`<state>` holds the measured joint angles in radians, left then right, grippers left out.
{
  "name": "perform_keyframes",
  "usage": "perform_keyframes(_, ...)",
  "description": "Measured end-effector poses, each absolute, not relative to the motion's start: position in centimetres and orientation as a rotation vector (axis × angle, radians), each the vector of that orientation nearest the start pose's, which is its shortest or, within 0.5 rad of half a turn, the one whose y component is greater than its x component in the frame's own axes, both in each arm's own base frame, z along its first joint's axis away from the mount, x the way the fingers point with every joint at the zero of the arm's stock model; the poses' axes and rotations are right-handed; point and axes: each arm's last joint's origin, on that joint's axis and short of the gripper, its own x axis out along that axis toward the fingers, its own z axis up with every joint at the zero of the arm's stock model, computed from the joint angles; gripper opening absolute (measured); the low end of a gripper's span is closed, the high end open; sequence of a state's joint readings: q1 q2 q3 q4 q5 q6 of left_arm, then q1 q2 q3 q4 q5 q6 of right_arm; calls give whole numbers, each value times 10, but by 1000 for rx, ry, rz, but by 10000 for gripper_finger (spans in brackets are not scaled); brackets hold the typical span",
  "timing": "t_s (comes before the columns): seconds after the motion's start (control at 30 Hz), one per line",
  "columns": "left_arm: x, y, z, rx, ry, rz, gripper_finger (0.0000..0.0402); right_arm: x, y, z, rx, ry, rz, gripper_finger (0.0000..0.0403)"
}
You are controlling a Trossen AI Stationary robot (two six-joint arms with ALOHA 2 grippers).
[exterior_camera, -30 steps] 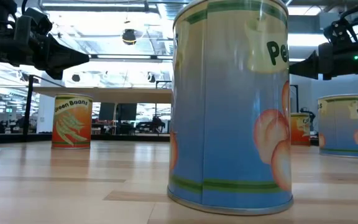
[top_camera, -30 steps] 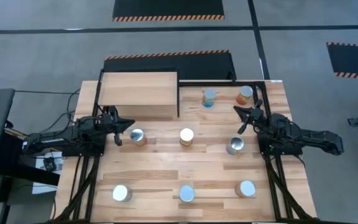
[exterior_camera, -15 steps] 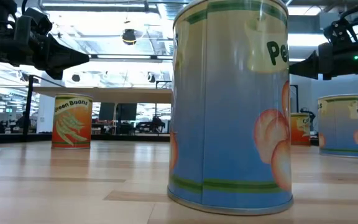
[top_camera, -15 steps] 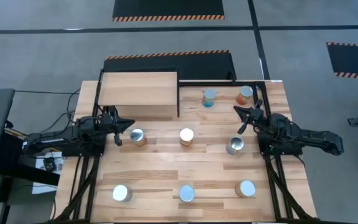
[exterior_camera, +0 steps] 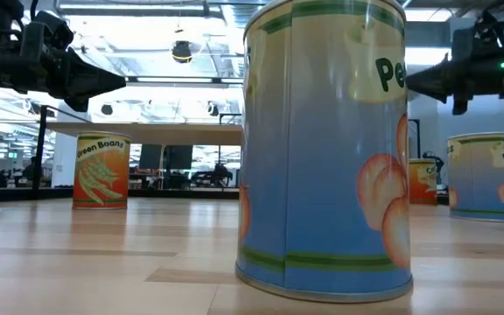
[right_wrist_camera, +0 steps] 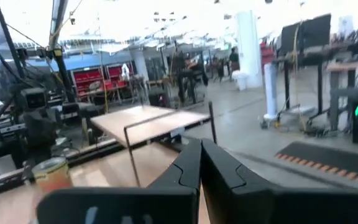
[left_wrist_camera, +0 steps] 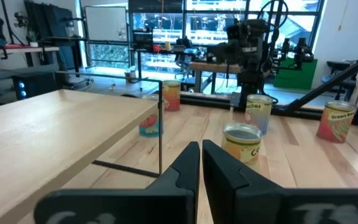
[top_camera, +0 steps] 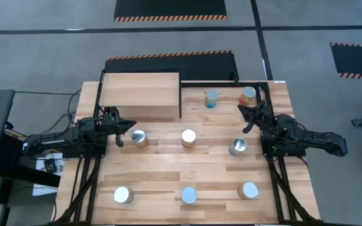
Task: Pick and place cans onto a shelf
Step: Put the left canned corn on the shelf
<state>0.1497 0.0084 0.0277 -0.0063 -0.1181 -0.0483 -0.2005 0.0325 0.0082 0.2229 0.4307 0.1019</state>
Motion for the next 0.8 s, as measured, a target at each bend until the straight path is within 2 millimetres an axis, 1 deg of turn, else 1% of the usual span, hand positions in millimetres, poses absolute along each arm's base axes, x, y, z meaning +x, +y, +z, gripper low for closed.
perform_keyframes(0.1,95,18,172,-48,-20,268,9,89,-32,189,107,-279,-638,33)
perform_keyframes(0.23,95,18,172,-48,-19,268,9,89,-31,194,89,-321,-560,24)
perform_keyframes(0.33,95,18,172,-45,-20,268,9,92,-31,192,38,-277,-549,8)
perform_keyframes(0.4,95,18,172,-9,-16,271,9,96,-33,190,16,-225,-569,9)
perform_keyframes(0.47,95,18,172,27,-11,278,9,100,-34,192,4,-194,-577,9)
perform_keyframes(0.6,94,19,172,34,-15,301,9,112,-34,200,-1,-126,-556,5)
perform_keyframes(0.8,94,19,173,66,-13,293,9,143,-28,223,-57,-13,-470,5)
